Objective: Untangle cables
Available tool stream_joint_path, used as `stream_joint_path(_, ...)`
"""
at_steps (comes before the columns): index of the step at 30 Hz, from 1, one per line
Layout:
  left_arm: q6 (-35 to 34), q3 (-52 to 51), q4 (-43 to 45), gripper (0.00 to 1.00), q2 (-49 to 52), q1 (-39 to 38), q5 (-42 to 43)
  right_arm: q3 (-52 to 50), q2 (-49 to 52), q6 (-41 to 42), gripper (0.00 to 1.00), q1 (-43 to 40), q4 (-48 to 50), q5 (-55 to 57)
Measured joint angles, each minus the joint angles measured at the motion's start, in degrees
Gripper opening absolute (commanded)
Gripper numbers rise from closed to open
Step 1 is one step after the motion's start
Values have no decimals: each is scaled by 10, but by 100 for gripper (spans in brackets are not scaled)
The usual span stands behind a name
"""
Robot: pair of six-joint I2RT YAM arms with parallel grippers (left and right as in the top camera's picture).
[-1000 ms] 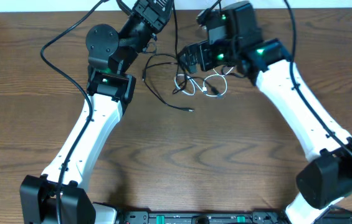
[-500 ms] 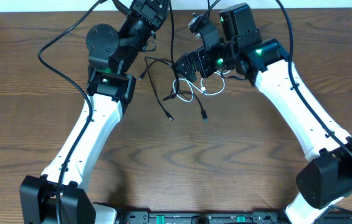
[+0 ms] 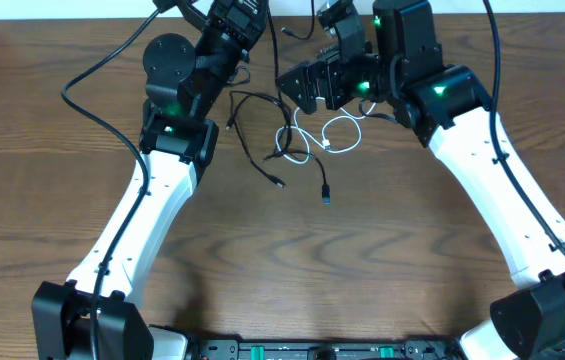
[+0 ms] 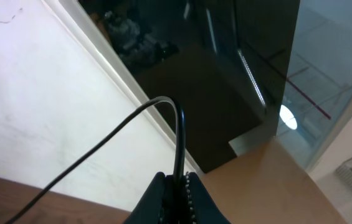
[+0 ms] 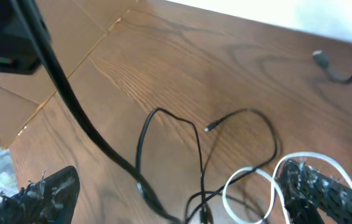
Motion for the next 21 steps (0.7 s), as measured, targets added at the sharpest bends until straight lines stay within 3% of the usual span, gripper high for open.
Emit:
stream_joint_path(7, 0, 0, -11, 8, 0, 0, -40, 0, 0, 50, 96, 15, -5, 21)
stream_joint_path(21, 0, 0, -28, 7, 0, -17, -121, 0, 55, 263, 94, 118, 27, 296)
